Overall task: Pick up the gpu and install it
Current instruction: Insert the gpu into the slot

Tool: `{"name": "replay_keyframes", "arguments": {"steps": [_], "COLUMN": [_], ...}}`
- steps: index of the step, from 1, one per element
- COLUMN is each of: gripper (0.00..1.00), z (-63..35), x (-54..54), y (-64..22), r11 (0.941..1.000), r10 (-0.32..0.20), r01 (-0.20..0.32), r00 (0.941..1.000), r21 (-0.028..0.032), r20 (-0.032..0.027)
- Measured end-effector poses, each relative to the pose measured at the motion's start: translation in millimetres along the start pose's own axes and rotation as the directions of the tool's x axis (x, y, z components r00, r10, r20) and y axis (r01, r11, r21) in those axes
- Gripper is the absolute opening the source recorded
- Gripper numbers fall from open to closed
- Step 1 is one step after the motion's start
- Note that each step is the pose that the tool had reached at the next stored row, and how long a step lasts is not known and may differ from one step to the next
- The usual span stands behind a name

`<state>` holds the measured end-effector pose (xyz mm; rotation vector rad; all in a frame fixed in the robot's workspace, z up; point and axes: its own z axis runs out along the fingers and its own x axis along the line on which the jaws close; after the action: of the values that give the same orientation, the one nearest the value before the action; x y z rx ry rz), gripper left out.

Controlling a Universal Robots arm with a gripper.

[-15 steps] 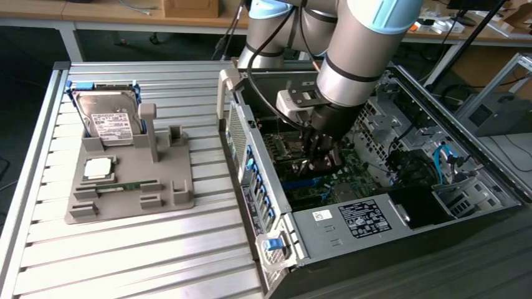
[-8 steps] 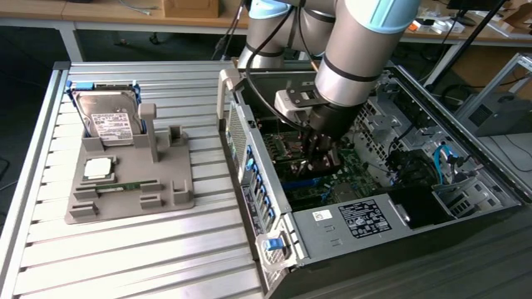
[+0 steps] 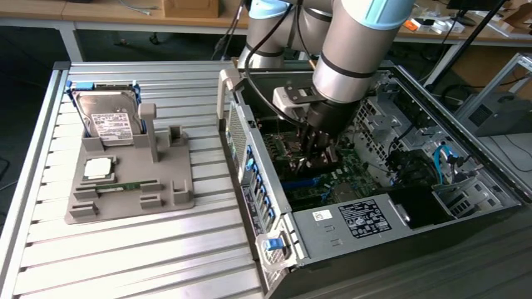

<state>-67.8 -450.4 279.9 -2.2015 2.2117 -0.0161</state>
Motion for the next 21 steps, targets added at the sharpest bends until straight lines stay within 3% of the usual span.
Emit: {"name": "replay_keyframes", "arguments": {"steps": [1, 4, 5, 12, 21], "gripper": [0.27, 0.27, 0.27, 0.27, 0.27], "z": [0.1, 0.2, 0.2, 0.8, 6.7], "x": [-0.2, 1.6, 1.9, 1.9, 0.9], "y": [0.1, 0.4, 0.4, 5.3, 4.7], "r11": [1.0000, 1.0000, 1.0000, 1.0000, 1.0000], "r10": [0.000, 0.000, 0.000, 0.000, 0.000], "r01": [0.000, 0.000, 0.000, 0.000, 0.000], "r00": [1.0000, 0.9999, 0.9999, 0.9998, 0.9999], "r21": [0.0001, 0.0001, 0.0000, 0.0000, -0.0004], "r20": [-0.0013, -0.0152, -0.0173, -0.0175, -0.0173]}}
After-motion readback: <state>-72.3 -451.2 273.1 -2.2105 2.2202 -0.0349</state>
